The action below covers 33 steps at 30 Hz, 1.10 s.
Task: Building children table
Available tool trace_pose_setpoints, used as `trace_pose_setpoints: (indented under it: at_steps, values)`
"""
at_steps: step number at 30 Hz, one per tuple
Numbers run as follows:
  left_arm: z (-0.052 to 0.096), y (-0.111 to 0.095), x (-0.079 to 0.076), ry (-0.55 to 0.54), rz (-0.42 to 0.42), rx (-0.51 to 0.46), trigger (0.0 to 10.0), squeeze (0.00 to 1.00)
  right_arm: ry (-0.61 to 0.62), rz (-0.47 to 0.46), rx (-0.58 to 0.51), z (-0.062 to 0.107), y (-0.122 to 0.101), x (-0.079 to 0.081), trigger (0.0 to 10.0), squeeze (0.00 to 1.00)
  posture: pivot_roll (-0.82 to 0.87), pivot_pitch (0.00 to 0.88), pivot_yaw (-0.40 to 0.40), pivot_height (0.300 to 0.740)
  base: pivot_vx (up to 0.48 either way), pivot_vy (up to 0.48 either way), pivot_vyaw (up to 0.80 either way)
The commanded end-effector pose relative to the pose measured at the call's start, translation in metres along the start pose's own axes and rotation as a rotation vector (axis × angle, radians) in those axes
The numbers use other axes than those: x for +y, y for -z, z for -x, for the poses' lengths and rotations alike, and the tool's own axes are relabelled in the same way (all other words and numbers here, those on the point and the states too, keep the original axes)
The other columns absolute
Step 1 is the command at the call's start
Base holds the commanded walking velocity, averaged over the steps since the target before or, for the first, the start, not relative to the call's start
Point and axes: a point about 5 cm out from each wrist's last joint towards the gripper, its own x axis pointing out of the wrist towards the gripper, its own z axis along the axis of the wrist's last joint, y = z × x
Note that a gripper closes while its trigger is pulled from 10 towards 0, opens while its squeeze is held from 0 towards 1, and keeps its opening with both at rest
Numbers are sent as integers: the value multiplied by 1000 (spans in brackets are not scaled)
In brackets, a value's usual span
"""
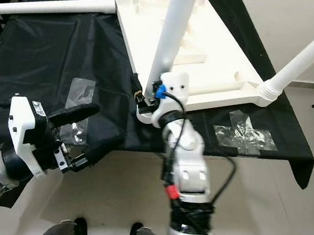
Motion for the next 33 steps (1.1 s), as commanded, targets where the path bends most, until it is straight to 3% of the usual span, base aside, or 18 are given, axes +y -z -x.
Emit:
trace_pose_setpoints:
  at_steps: [1, 8, 10, 14, 16, 19, 21, 22, 23, 28, 33]
  values:
    - [2, 6, 4, -24, 5, 13, 10000, 0, -70, -25, 18, 14, 6, 2, 10000, 1000, 3, 245, -58, 740, 0, 0, 0]
    - [2, 14, 16, -92, 21, 13, 10000, 0, -117, -23, 87, 40, 22, 11, 10000, 1000, -6, 235, -50, 740, 0, 0, 0]
    - [4, 21, 25, -165, 41, 23, 10000, 0, -101, -32, 126, 52, 29, 14, 10000, 1000, -12, 225, -47, 740, 0, 0, 0]
    - [5, 25, 30, -213, 56, 30, 10000, 0, -90, -32, 139, 56, 32, 14, 10000, 1000, -13, 224, -47, 740, 0, 0, 0]
    - [11, 36, 42, -327, 79, 63, 10000, 0, -49, -20, 172, 63, 38, 9, 10000, 1000, -17, 218, -46, 740, 0, 0, 0]
    - [11, 36, 42, -327, 79, 63, 10000, 0, -49, -20, 172, 63, 38, 9, 10000, 1000, -17, 218, -46, 740, 0, 0, 0]
    - [15, 44, 46, -370, 96, 93, 10000, 0, 2, 18, 199, 67, 43, 0, 10000, 1000, -21, 210, -45, 740, 0, 0, 0]
    - [21, 56, 47, -412, 129, 126, 10000, 0, 63, 51, 229, 70, 49, -13, 10000, 98, -20, 199, -44, 740, 0, 0, 0]
    - [25, 66, 45, -444, 155, 151, 10000, 0, 114, 73, 247, 71, 52, -23, 10000, 0, -18, 193, -41, 740, 0, 0, 0]
    - [29, 77, 37, -471, 193, 172, 10000, 0, 128, 59, 250, 69, 54, -27, 10000, 0, -20, 192, -39, 740, 0, 0, 0]
    - [29, 83, 25, -518, 277, 153, 10000, 0, -5, 22, 237, 66, 56, 3, 10000, 0, -13, 185, -45, 740, 0, -443, 0]
